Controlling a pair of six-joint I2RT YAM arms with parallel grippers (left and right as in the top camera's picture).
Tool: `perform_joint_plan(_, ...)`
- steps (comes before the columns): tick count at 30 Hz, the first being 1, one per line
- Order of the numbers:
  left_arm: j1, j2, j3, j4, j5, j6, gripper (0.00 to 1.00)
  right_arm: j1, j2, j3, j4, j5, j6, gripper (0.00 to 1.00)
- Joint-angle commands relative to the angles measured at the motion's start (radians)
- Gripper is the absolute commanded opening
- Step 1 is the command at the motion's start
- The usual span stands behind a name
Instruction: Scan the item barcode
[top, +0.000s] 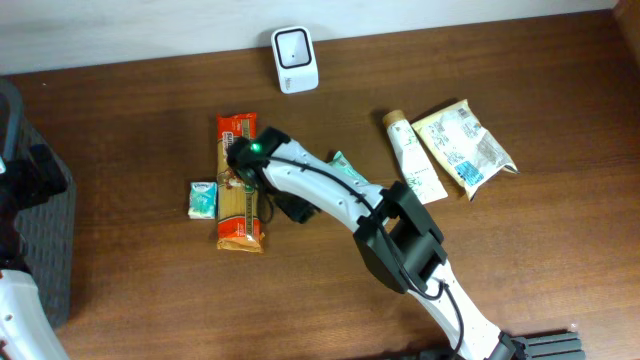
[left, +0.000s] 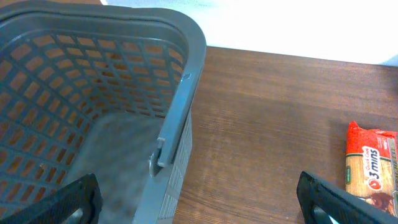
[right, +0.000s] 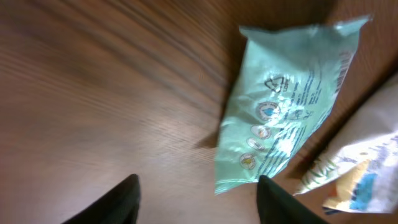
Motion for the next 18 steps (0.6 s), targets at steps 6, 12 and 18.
perform_joint_plan(6,0.004,-0.007,0.013,0.002,0.003,0.012,0.99,-0.261,-0.006,0.322,-0.101,-0.395,-0.025,0.33)
perform_joint_plan(12,0.004,-0.007,0.013,0.002,0.003,0.012,0.99,-0.356,0.003,0.082,0.036,-0.5,-0.006,0.04)
perform_joint_plan(18,0.004,-0.007,0.013,0.002,0.003,0.012,0.99,-0.343,0.003,-0.098,0.175,-0.5,0.027,0.04)
